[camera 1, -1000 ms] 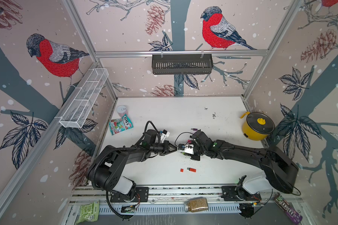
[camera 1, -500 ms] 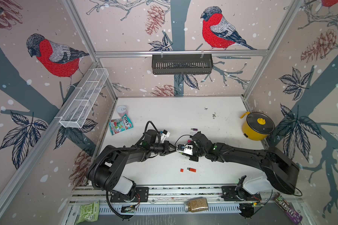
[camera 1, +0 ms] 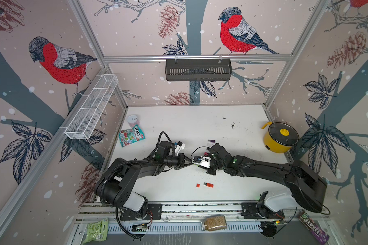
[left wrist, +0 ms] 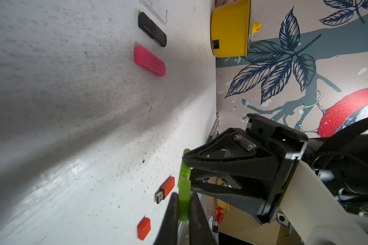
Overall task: Close the usb drive cover
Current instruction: Close the cover of the USB drive.
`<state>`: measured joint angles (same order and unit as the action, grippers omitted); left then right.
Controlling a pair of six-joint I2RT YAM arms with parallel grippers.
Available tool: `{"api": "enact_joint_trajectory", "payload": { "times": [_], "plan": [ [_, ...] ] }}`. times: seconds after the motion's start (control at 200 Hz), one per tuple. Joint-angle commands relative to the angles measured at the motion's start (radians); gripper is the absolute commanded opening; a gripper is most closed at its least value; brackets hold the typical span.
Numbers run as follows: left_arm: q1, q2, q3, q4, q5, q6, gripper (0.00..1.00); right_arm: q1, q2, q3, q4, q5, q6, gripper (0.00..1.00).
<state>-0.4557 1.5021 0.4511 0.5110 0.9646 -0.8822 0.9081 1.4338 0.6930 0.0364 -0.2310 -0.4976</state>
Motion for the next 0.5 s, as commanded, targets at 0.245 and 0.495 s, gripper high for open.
{"api": "enact_joint_trajectory", "payload": {
  "times": [0.245, 0.495],
  "plan": [
    [-0.007, 0.003, 0.008, 0.015, 0.012, 0.012, 0.08, -0.003, -0.009, 0.0, 0.085, -0.019, 0.027, 0.18],
    [-0.008, 0.006, 0.007, 0.016, 0.012, 0.014, 0.08, -0.006, -0.018, -0.003, 0.102, -0.04, 0.035, 0.18]
  ]
}}
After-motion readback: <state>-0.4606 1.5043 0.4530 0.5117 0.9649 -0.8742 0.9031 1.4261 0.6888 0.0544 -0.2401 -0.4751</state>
